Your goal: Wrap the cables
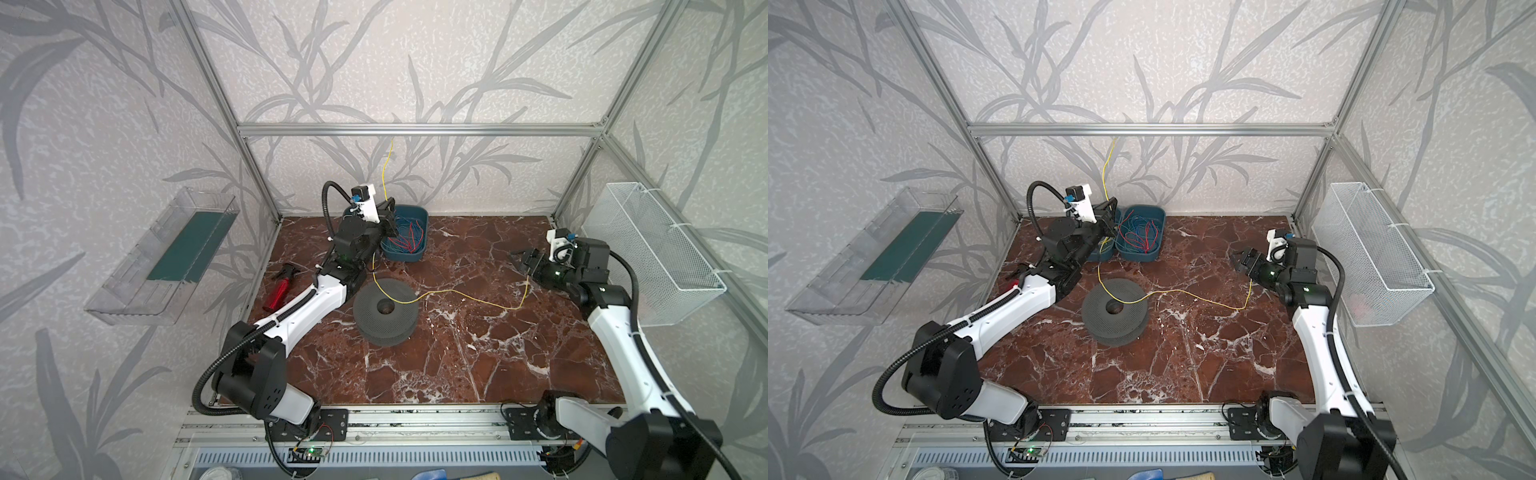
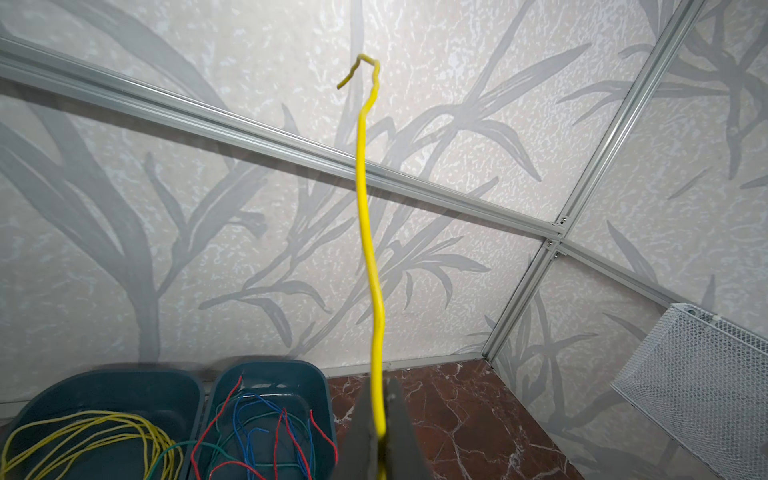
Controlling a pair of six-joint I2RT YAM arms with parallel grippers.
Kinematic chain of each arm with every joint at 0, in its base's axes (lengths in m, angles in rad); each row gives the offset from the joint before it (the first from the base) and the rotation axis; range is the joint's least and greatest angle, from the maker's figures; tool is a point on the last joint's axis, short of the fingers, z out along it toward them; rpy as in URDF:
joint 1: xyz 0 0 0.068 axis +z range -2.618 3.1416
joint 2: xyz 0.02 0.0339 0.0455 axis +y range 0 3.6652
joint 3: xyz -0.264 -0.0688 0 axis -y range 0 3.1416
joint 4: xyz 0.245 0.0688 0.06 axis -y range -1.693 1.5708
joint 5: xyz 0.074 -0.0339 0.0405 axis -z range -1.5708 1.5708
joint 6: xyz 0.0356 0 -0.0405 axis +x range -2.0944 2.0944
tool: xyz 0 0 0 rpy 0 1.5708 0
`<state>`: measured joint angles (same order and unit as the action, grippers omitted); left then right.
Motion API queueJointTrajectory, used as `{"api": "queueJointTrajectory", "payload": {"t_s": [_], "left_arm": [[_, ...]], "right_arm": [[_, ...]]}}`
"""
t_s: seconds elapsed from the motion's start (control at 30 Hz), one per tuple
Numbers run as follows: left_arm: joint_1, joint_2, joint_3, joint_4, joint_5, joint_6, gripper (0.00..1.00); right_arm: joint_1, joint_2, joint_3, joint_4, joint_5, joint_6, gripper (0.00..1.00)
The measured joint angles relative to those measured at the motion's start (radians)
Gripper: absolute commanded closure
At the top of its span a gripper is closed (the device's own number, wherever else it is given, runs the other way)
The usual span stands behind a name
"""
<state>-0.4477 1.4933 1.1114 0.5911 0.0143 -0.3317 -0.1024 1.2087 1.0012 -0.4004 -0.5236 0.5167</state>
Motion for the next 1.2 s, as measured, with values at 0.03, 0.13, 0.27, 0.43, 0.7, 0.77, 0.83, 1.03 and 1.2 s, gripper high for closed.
{"api": "queueJointTrajectory", "payload": {"t_s": [0.03,0.13,0.27,0.43,0.7,0.77,0.83,1.03,1.2], "left_arm": [[0.000,0.000,0.001,-0.001,-0.006,0.010,1.00],[-0.005,0.000,0.010,-0.014,-0.026,0.043,1.00],[-0.016,-0.001,0.017,-0.014,-0.053,0.089,1.00],[-0.027,-0.001,0.017,-0.011,-0.081,0.132,1.00],[-0.055,-0.001,0.005,0.011,-0.127,0.194,1.00],[-0.060,-0.001,-0.006,0.016,-0.134,0.202,1.00],[-0.064,-0.001,-0.017,0.019,-0.141,0.205,1.00],[-0.089,-0.002,-0.073,0.064,-0.127,0.204,1.00],[-0.134,-0.004,-0.143,0.122,-0.079,0.200,1.00]], "right_arm": [[0.007,0.060,0.014,-0.002,0.026,-0.008,0.13],[0.023,0.229,0.030,-0.036,0.108,-0.026,0.11],[0.065,0.331,0.049,-0.136,0.238,-0.055,0.10],[0.098,0.344,0.098,-0.201,0.365,-0.094,0.10],[0.101,0.228,0.078,-0.282,0.415,-0.127,0.08],[0.106,0.156,0.087,-0.309,0.434,-0.129,0.08],[0.113,0.089,0.106,-0.331,0.446,-0.134,0.09],[0.229,-0.093,0.151,-0.273,0.330,-0.161,0.34],[0.425,-0.094,0.200,-0.073,0.198,-0.135,0.61]]}}
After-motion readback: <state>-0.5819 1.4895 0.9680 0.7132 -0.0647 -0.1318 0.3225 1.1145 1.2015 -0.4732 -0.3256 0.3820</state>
